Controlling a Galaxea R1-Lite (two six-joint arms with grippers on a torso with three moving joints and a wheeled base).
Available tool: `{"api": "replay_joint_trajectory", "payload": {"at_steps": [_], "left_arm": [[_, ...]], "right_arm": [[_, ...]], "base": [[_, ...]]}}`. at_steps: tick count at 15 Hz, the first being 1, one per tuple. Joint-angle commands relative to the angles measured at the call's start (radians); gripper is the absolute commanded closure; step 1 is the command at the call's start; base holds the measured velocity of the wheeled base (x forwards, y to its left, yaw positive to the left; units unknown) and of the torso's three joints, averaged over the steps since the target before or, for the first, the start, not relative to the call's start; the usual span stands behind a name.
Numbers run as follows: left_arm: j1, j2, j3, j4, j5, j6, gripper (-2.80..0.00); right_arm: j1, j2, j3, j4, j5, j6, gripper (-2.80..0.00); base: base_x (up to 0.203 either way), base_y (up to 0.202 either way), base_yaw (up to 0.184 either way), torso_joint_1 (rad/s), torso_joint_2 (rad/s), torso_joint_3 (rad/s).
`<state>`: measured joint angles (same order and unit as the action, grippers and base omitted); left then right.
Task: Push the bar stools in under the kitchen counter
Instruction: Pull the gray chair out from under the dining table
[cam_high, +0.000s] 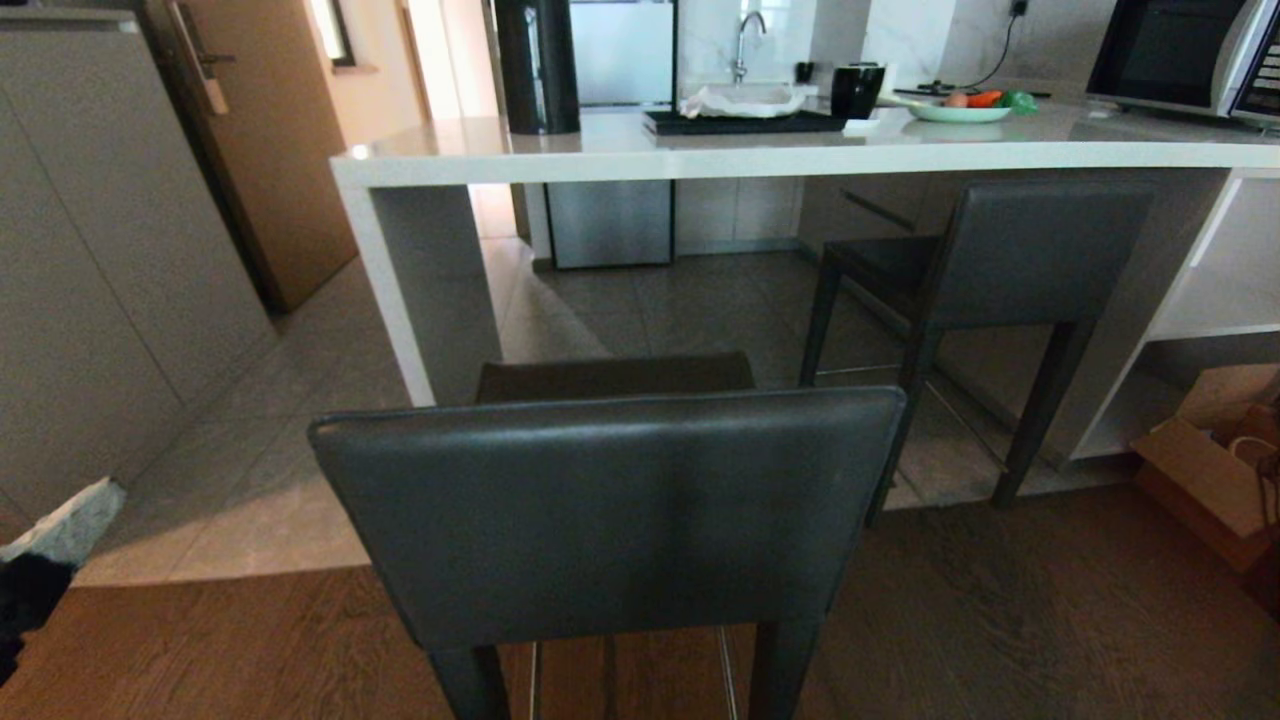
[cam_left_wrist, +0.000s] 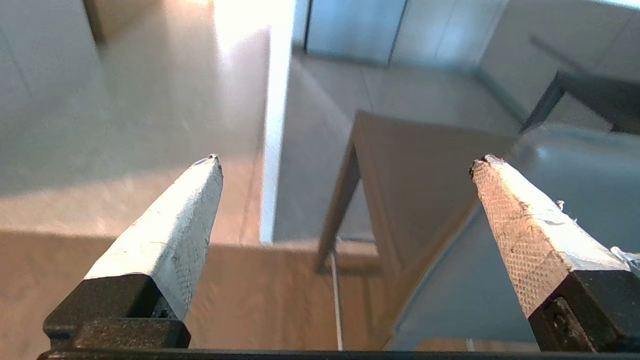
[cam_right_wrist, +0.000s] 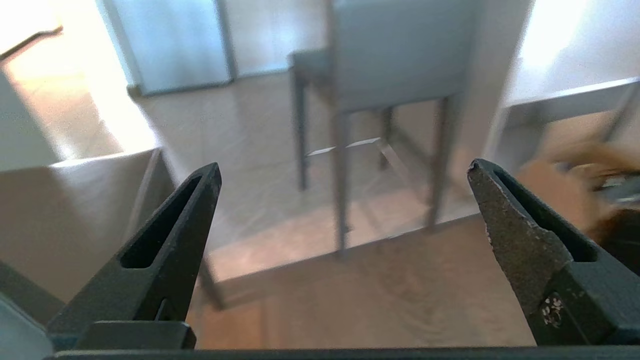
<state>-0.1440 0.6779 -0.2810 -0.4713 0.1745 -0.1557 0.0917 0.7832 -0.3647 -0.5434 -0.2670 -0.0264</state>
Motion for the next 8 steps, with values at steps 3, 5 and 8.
{"api": "replay_joint_trajectory", "payload": {"at_steps": [3, 5, 8], "left_arm": [[0.055, -0.333, 0.088, 0.045, -0.024, 0.046, -2.8], [0.1, -0.432, 0.11, 0.133, -0.044, 0.078, -2.8], [0.141, -0.578, 0.156, 0.247, -0.11, 0.132, -2.8]], "right_arm": [[-0.081, -0.361, 0.036, 0.175, 0.085, -0.029, -2.8], [-0.117, -0.479, 0.048, 0.285, 0.164, -0.045, -2.8], [-0.146, -0.511, 0.139, 0.257, 0.221, -0.078, -2.8]], "base": [[0.0, 0.0, 0.0, 0.0, 0.0, 0.0], [0.0, 0.0, 0.0, 0.0, 0.0, 0.0], [0.0, 0.0, 0.0, 0.0, 0.0, 0.0]]}}
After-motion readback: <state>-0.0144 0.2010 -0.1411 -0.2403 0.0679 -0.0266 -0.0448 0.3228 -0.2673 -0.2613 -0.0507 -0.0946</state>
